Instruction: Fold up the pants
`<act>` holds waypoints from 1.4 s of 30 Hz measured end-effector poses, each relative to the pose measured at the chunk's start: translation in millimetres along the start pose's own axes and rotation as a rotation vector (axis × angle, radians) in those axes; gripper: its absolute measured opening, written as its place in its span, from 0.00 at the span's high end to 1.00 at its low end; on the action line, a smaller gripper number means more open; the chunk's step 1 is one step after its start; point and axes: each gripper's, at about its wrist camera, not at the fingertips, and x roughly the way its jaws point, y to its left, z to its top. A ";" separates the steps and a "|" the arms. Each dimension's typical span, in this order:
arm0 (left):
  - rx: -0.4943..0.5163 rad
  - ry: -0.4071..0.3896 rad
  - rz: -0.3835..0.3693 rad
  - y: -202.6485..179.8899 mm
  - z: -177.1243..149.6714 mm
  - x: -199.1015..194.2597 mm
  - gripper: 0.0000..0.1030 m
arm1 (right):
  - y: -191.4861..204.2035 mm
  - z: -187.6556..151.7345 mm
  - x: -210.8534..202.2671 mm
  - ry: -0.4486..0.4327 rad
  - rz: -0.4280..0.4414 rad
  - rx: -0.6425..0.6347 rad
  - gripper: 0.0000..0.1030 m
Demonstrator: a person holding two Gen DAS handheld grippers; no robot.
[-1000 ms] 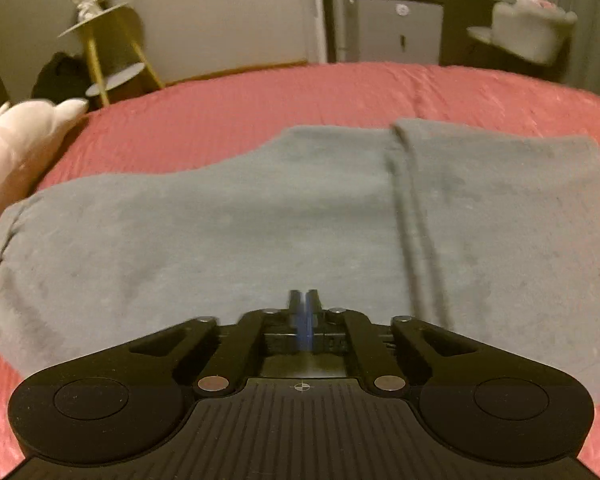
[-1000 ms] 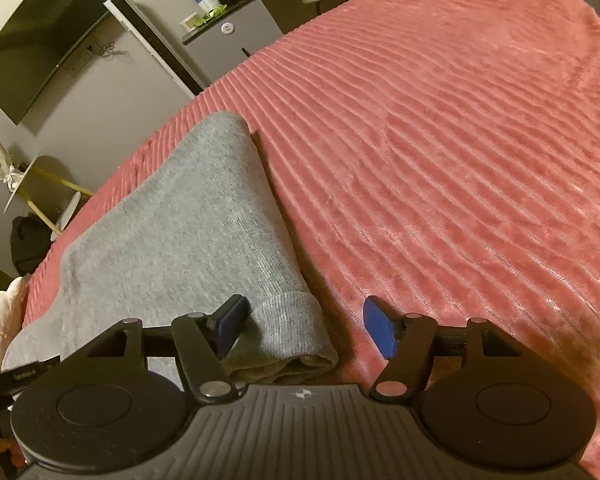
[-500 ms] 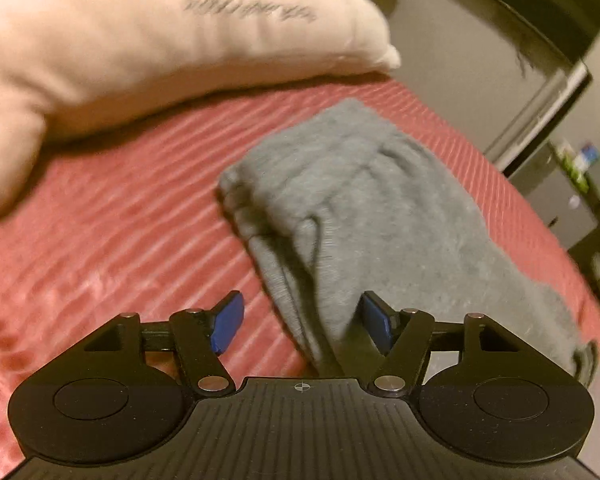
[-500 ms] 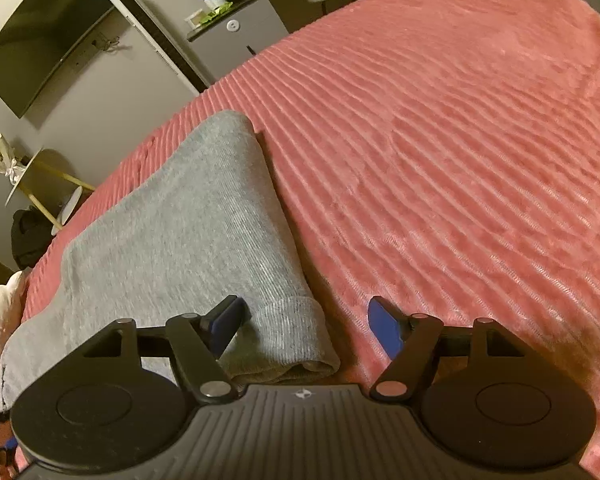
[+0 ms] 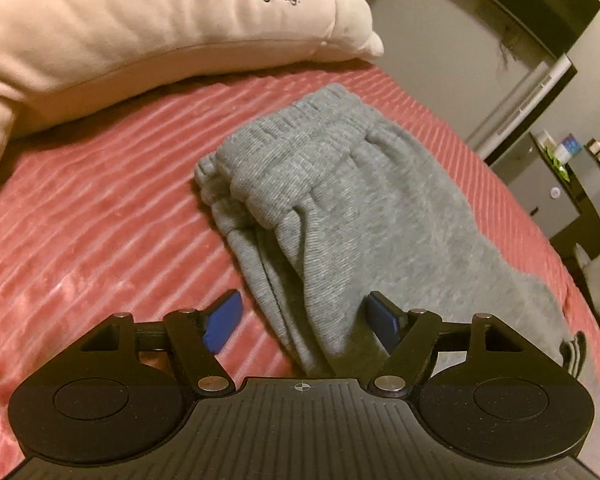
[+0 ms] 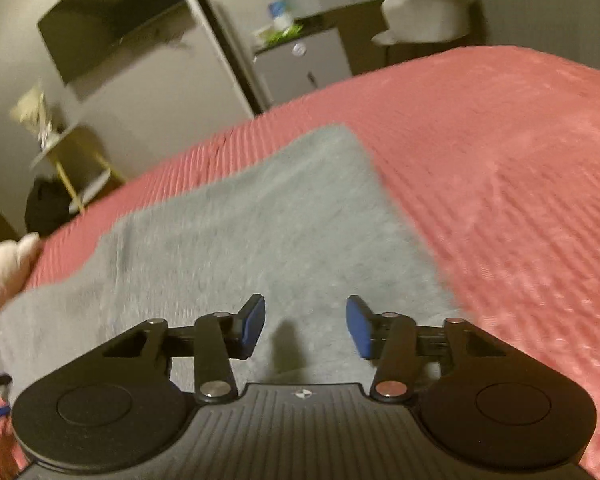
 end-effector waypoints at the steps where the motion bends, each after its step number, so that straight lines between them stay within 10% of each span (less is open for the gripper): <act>1: -0.002 0.000 -0.001 -0.1 -0.3 -0.6 0.26 | 1.6 -0.3 3.1 0.002 -0.009 -0.012 0.56; 9: 0.034 0.002 0.022 -5.5 -5.4 -1.4 0.23 | 18.2 -5.6 10.9 0.012 -0.075 -0.104 0.59; 17: 0.037 0.012 0.022 -5.7 -6.4 -4.9 0.21 | 69.8 -35.5 10.2 0.036 0.039 -0.359 0.58; 36: -0.194 0.001 -0.124 30.6 29.2 22.3 0.09 | 38.4 -21.9 6.1 0.021 0.057 -0.143 0.52; 42: -0.176 -0.019 -0.048 23.4 37.3 19.3 0.46 | 39.6 -20.8 6.9 0.022 0.059 -0.143 0.51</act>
